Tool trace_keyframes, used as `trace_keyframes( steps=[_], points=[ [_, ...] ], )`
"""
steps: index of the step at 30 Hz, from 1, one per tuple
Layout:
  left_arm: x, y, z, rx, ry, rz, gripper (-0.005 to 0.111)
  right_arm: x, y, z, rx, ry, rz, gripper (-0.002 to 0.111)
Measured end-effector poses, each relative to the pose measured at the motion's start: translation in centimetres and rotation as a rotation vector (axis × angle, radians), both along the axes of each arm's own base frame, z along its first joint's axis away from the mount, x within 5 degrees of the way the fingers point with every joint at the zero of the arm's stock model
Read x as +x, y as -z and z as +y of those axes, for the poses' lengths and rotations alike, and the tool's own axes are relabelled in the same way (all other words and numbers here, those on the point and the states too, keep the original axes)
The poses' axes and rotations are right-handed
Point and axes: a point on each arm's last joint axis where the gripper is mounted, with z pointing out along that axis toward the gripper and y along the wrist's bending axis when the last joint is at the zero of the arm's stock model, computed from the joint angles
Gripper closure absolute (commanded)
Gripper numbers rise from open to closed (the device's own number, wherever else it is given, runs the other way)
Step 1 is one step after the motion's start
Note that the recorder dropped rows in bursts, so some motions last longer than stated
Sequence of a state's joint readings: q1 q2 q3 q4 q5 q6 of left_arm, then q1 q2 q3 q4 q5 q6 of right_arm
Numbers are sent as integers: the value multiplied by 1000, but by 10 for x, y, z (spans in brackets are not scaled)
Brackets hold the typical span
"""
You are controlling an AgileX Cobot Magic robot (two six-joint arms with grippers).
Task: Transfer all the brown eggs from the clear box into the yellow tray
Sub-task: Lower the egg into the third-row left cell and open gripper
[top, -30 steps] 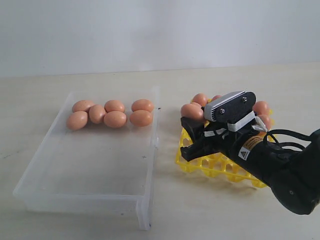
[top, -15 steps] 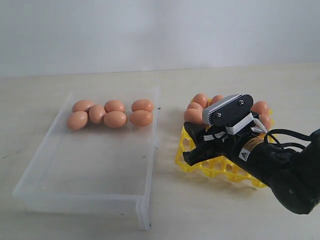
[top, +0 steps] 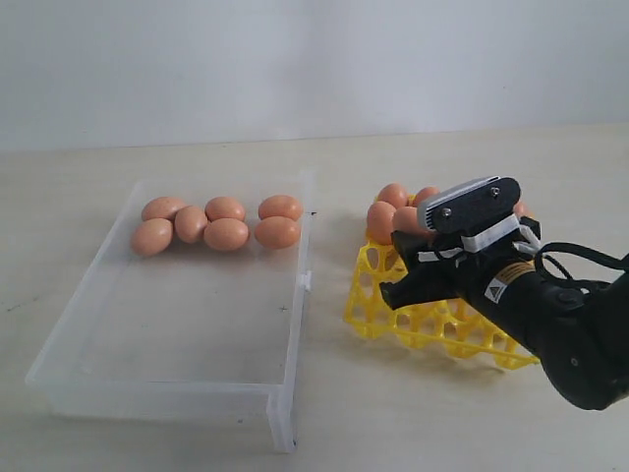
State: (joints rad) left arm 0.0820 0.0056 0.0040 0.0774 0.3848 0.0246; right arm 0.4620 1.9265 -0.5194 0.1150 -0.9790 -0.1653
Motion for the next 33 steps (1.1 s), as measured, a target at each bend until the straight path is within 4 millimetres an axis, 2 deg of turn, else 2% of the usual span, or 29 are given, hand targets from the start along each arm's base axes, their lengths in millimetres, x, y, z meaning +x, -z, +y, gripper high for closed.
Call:
trace_keyframes(
  steps=[8,20,28,33],
  points=[
    [0,0,0,0,0,0,107,-11,-6,-11,3,40,-1,108],
    [0,0,0,0,0,0,107,-14,-7,-3,1,-69,-17,108],
    [0,0,0,0,0,0,107,-6,8,6,-22,-117,13,108],
    [0,0,0,0,0,0,107,1,6,9,-21,-119,8,108]
  ],
)
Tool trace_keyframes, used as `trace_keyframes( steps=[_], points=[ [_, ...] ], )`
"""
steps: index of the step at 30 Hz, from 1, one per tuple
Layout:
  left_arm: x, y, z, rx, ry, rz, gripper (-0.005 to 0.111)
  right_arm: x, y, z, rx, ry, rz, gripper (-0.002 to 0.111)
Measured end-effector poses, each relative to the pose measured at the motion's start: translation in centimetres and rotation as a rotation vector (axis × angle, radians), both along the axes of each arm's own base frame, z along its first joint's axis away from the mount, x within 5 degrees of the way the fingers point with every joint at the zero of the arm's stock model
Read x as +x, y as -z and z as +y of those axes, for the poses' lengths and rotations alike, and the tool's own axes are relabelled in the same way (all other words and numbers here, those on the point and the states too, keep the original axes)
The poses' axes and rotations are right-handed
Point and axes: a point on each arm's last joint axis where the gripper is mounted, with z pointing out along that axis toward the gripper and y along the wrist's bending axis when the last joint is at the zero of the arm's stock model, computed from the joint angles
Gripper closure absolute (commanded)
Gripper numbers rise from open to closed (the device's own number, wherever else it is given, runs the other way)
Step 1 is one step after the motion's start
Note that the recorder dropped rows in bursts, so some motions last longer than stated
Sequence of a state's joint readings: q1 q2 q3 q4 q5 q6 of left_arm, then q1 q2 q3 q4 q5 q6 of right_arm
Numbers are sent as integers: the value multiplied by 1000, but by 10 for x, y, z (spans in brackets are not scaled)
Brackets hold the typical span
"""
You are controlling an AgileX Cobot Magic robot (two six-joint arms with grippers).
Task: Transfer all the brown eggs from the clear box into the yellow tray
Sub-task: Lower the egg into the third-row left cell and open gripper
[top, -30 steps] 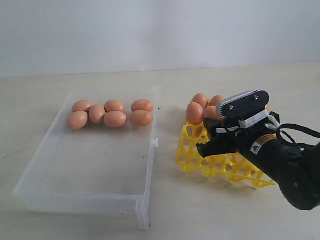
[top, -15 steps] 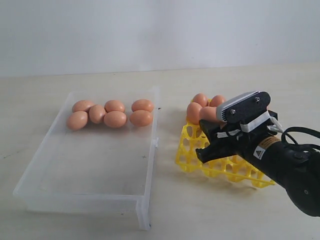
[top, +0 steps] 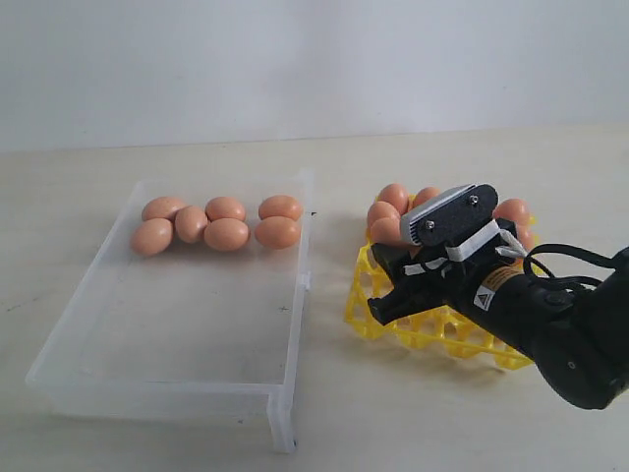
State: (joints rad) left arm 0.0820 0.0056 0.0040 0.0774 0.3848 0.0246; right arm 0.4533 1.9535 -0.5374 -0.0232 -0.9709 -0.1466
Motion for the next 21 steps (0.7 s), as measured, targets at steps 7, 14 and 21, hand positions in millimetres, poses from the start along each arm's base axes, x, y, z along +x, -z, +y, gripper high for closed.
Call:
trace_keyframes(
  steps=[7,14,21],
  points=[
    [0,0,0,0,0,0,107,2,7,1,-30,-7,27,108],
    [0,0,0,0,0,0,107,4,10,2,-42,-11,27,108],
    [0,0,0,0,0,0,107,10,9,5,-45,-11,31,108]
  ],
)
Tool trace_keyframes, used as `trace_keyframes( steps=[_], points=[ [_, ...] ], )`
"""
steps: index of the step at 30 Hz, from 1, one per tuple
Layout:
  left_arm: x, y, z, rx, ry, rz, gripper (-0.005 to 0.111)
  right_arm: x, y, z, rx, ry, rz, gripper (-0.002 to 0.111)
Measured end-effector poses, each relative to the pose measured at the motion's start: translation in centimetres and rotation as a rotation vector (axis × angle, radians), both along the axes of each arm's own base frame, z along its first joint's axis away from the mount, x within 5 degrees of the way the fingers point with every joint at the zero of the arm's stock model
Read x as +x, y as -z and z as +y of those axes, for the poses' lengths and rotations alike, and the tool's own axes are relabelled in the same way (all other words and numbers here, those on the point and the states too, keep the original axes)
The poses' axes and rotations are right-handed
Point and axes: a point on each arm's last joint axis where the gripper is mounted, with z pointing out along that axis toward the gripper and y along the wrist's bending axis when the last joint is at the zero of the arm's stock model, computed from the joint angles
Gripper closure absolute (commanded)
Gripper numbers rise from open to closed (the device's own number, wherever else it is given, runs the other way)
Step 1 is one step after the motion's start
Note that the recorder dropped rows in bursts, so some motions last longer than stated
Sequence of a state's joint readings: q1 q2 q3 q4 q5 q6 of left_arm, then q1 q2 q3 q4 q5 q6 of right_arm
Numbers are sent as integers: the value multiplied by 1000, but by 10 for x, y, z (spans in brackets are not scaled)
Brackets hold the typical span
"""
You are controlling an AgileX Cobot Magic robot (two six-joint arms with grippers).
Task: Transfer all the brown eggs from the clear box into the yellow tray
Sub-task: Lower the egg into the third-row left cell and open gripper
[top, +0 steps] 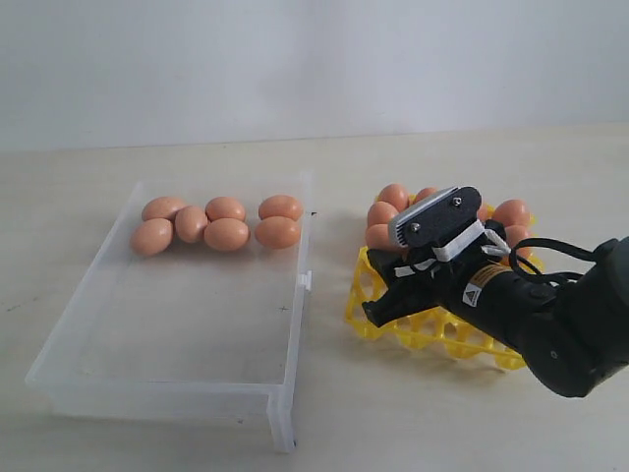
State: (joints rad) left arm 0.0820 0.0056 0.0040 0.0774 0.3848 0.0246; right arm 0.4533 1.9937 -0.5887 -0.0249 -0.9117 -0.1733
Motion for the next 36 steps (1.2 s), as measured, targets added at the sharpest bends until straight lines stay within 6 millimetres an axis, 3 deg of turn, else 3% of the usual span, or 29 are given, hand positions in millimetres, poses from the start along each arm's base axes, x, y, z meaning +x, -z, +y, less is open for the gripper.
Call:
trace_keyframes(
  steps=[11,20,23,36],
  points=[
    [0,0,0,0,0,0,107,0,1,0,-5,-1,5,106],
    [0,0,0,2,1,0,107,0,-4,0,3,7,-2,69],
    [0,0,0,2,1,0,107,1,-4,-1,5,18,0,63],
    [0,0,0,2,1,0,107,0,-2,-2,-1,27,31,61]
  ],
)
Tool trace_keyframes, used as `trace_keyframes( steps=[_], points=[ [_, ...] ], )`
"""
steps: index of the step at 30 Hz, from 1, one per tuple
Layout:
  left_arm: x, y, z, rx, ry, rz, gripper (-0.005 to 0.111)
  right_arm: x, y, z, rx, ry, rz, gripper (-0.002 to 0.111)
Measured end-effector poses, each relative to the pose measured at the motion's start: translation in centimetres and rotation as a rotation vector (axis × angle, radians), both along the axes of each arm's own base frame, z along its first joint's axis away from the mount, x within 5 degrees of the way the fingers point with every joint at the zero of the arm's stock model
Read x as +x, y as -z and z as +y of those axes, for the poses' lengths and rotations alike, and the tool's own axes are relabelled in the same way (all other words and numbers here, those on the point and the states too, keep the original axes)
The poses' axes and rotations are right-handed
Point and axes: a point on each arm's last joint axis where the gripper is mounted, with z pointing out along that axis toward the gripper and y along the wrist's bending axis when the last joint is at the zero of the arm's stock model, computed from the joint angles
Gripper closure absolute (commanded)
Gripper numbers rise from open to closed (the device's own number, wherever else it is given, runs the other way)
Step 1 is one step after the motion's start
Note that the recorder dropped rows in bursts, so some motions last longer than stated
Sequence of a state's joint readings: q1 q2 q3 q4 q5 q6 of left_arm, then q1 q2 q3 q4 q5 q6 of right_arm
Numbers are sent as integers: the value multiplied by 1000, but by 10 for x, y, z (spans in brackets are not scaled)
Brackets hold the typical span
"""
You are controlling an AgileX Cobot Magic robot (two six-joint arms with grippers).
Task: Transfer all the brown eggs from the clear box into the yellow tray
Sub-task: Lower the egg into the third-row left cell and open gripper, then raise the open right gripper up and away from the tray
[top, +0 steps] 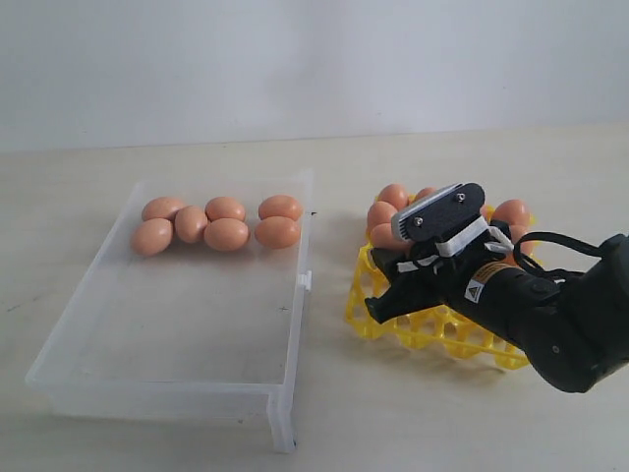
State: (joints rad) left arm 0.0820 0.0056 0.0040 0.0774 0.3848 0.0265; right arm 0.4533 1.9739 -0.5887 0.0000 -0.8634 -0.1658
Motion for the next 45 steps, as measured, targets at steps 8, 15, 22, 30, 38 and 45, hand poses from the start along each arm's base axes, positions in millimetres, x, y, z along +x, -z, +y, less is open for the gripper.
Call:
trace_keyframes(
  steps=[8,15,22,30,38,45],
  points=[
    [0,0,0,0,0,0,107,1,-1,0,22,18,-10,50],
    [0,0,0,0,0,0,107,2,-7,-1,49,31,-28,50],
    [0,0,0,0,0,0,107,0,-68,-4,161,70,-129,52],
    [0,0,0,0,0,0,107,-11,-136,-8,326,121,-52,94],
    [0,0,0,0,0,0,107,-32,-189,-18,363,86,-222,108],
    [0,0,0,0,0,0,107,-42,-202,-23,357,78,-243,108]
  ],
)
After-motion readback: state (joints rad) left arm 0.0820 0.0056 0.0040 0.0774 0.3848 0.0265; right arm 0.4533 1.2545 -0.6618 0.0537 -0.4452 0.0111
